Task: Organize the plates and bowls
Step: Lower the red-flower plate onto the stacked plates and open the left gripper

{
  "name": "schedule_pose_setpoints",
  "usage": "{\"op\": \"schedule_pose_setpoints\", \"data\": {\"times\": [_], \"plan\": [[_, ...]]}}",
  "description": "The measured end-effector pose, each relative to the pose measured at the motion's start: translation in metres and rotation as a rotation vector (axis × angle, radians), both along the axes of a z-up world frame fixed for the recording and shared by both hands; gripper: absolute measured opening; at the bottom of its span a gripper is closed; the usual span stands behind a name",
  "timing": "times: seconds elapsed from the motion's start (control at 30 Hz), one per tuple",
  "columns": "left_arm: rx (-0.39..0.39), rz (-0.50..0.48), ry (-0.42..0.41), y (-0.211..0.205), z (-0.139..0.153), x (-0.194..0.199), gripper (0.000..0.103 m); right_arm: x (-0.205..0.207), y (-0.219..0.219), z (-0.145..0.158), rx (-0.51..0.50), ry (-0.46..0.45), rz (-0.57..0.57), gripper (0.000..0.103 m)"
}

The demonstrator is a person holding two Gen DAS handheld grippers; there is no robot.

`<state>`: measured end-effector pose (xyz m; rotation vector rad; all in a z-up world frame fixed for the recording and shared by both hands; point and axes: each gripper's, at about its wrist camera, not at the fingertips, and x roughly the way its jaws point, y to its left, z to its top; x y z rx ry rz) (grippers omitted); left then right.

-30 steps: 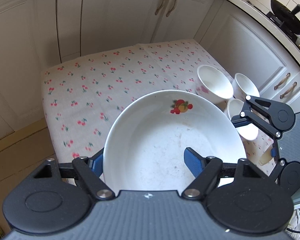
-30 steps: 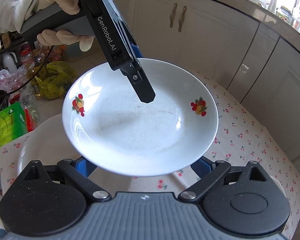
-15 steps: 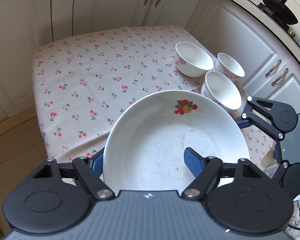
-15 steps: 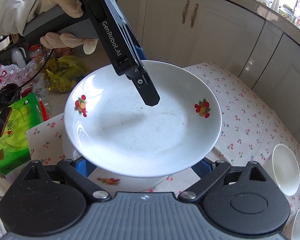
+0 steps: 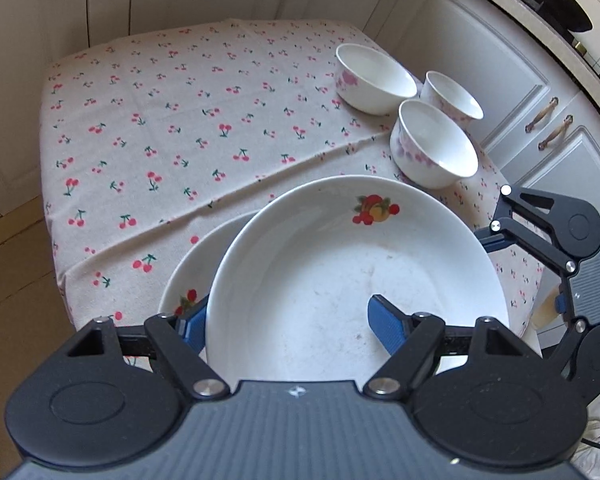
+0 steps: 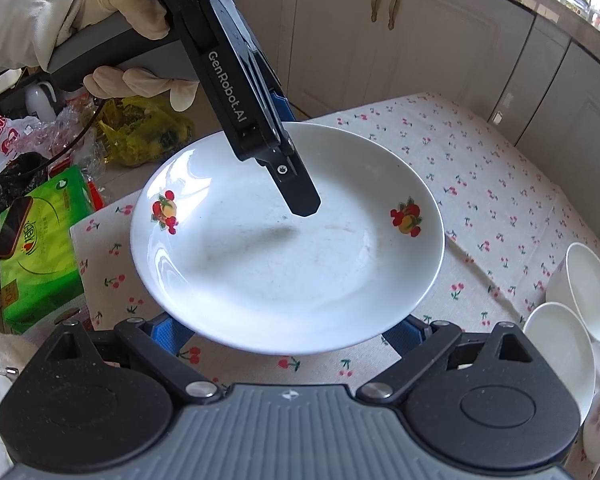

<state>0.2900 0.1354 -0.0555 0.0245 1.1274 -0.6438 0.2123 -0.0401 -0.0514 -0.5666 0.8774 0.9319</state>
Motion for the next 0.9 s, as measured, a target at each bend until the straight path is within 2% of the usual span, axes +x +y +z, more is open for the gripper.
{"op": "schedule_pose_setpoints", "data": {"times": [0.3, 0.57, 0.9], "plan": [[0.029, 0.0, 0.02, -0.003, -0.012, 0.003, 0.079, -0.003, 0.003, -0.005, -0.035, 0.018, -0.018, 0.099], [0.052, -0.009, 0.023, -0.004, -0.014, 0.007, 0.079, -0.001, 0.003, -0.006, -0.022, 0.041, -0.031, 0.099], [0.204, -0.066, 0.036, -0.022, -0.012, 0.01, 0.084, -0.001, 0.002, -0.005, -0.006, 0.051, -0.038, 0.099]]}}
